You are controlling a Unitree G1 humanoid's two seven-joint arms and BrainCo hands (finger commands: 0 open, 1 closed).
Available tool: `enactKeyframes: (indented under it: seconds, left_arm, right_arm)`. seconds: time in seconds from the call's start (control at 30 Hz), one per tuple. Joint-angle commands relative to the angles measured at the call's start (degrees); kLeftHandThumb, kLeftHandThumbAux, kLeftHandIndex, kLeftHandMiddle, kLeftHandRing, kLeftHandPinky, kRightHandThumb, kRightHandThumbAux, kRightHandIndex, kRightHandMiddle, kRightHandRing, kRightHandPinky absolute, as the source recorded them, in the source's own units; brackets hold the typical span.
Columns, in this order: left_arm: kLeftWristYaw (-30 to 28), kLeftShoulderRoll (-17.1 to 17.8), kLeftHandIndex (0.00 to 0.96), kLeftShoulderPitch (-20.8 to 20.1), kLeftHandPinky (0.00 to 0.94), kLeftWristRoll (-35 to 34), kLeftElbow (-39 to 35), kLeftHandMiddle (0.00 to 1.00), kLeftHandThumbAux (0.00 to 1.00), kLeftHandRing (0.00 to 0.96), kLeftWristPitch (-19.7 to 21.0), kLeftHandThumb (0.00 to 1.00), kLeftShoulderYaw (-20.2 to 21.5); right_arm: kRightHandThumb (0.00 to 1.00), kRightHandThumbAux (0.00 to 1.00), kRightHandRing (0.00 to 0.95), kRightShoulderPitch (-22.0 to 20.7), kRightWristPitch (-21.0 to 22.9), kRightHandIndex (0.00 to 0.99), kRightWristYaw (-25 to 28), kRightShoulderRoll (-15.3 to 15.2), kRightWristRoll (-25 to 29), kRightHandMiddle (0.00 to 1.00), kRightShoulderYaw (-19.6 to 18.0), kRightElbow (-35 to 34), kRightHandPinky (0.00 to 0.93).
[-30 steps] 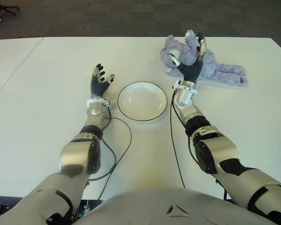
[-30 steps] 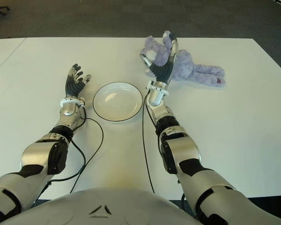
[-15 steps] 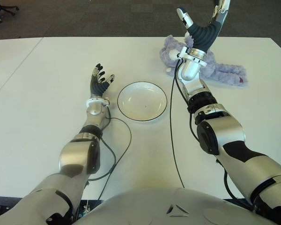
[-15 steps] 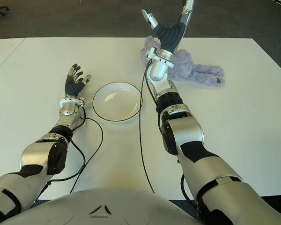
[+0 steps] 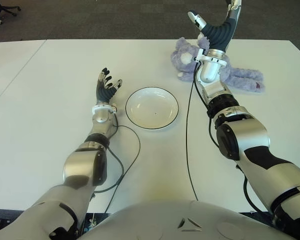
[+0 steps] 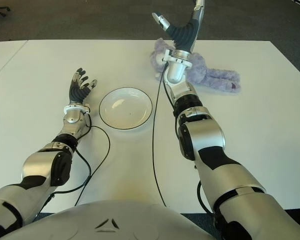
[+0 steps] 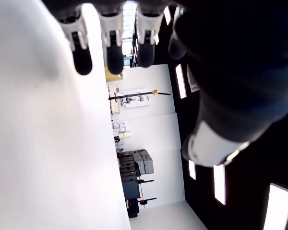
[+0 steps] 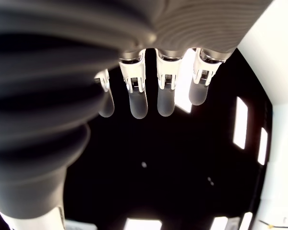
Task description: Put the doll into the plate.
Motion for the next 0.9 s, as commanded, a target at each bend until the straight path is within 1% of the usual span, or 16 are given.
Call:
enactKeyframes:
  seconds: [0.03, 0.07, 0.13, 0.2, 0.23, 0.27, 0.33, 0.37, 0.4, 0.47, 0.53, 0.7, 0.73, 0.9]
  left_arm:
    - [0.6, -2.0, 0.063, 8.8, 0.15, 0.5, 5.5, 0.1, 0.752, 0.12, 5.6, 0.249, -0.4]
    - [0.7, -2.1, 0.062, 8.8, 0.151, 0.5, 5.5, 0.1, 0.752, 0.119, 5.6, 0.248, -0.5]
    - [0.7, -2.2, 0.062, 8.7, 0.158, 0.5, 5.5, 0.102, 0.755, 0.122, 5.6, 0.248, -0.5]
    - [0.6, -2.2, 0.063, 8.7, 0.164, 0.4, 5.5, 0.107, 0.757, 0.126, 5.6, 0.248, -0.4]
    - [0.5, -2.3, 0.064, 8.6, 0.167, 0.4, 5.5, 0.108, 0.757, 0.128, 5.6, 0.25, -0.3]
    - [0.5, -2.4, 0.066, 8.6, 0.174, 0.3, 5.5, 0.111, 0.756, 0.132, 5.7, 0.262, -0.3]
    - [0.4, -2.4, 0.067, 8.5, 0.176, 0.2, 5.5, 0.112, 0.755, 0.133, 5.7, 0.267, -0.2]
    - [0.4, -2.5, 0.068, 8.5, 0.175, 0.2, 5.5, 0.114, 0.754, 0.134, 5.8, 0.271, -0.2]
    - [0.4, -2.5, 0.065, 8.4, 0.162, 0.2, 5.5, 0.111, 0.752, 0.13, 5.9, 0.278, -0.2]
    - [0.3, -2.6, 0.065, 8.4, 0.158, 0.1, 5.5, 0.111, 0.75, 0.128, 5.9, 0.282, -0.2]
    - [0.3, -2.7, 0.058, 8.3, 0.152, 0.1, 5.5, 0.106, 0.743, 0.122, 6.0, 0.278, -0.1]
    - [0.6, -2.8, 0.054, 8.1, 0.162, 0.3, 5.6, 0.103, 0.735, 0.121, 6.5, 0.273, -0.3]
    - [0.7, -2.8, 0.051, 8.1, 0.154, 0.4, 5.6, 0.103, 0.734, 0.122, 6.7, 0.274, -0.4]
    - [1.0, -3.0, 0.057, 7.8, 0.178, 0.3, 5.6, 0.109, 0.748, 0.132, 7.2, 0.278, -0.3]
  right_arm:
    - [0.0, 0.797, 0.072, -1.7, 7.4, 0.097, 10.3, -5.1, 2.1, 0.096, -0.6, 5.3, 0.075]
    - [0.0, 0.796, 0.072, -2.2, 9.9, 0.097, 12.1, -6.4, 1.2, 0.096, 0.2, 6.4, 0.077]
    - [0.0, 0.785, 0.078, -2.6, 13.3, 0.096, 14.6, -8.2, -0.6, 0.102, 1.8, 7.6, 0.093]
    - [0.0, 0.758, 0.086, -2.9, 16.3, 0.093, 16.0, -9.9, -3.9, 0.108, 4.8, 8.2, 0.098]
    - [0.0, 0.75, 0.09, -3.1, 17.8, 0.092, 16.4, -11.3, -6.9, 0.111, 7.6, 8.6, 0.101]
    - [0.0, 0.736, 0.088, -3.2, 18.7, 0.092, 16.7, -12.2, -8.8, 0.109, 9.4, 8.8, 0.076]
    - [0.0, 0.732, 0.087, -3.4, 19.9, 0.092, 17.1, -13.4, -11.2, 0.108, 12.0, 9.1, 0.068]
    - [0.0, 0.726, 0.075, -3.5, 20.9, 0.09, 18.1, -14.4, -12.8, 0.098, 13.6, 9.6, 0.033]
    - [0.0, 0.722, 0.057, -3.6, 21.7, 0.09, 18.7, -15.2, -13.9, 0.08, 14.8, 10.0, 0.022]
    - [0.0, 0.721, 0.052, -3.6, 22.8, 0.09, 19.7, -16.4, -15.7, 0.075, 16.7, 10.4, 0.019]
    - [0.0, 0.719, 0.027, -3.7, 24.0, 0.089, 20.7, -17.8, -18.0, 0.053, 19.0, 10.9, 0.003]
    - [0.0, 0.727, 0.001, -2.1, 26.2, 0.095, 22.2, -20.2, -22.1, 0.039, 23.6, 11.8, 0.0]
    - [0.046, 0.726, 0.0, -1.6, 26.6, 0.104, 22.6, -20.6, -22.9, 0.038, 24.5, 12.0, 0.0]
    - [0.108, 0.718, 0.0, -0.3, 27.3, 0.151, 24.3, -22.3, -25.6, 0.038, 27.7, 12.5, 0.0]
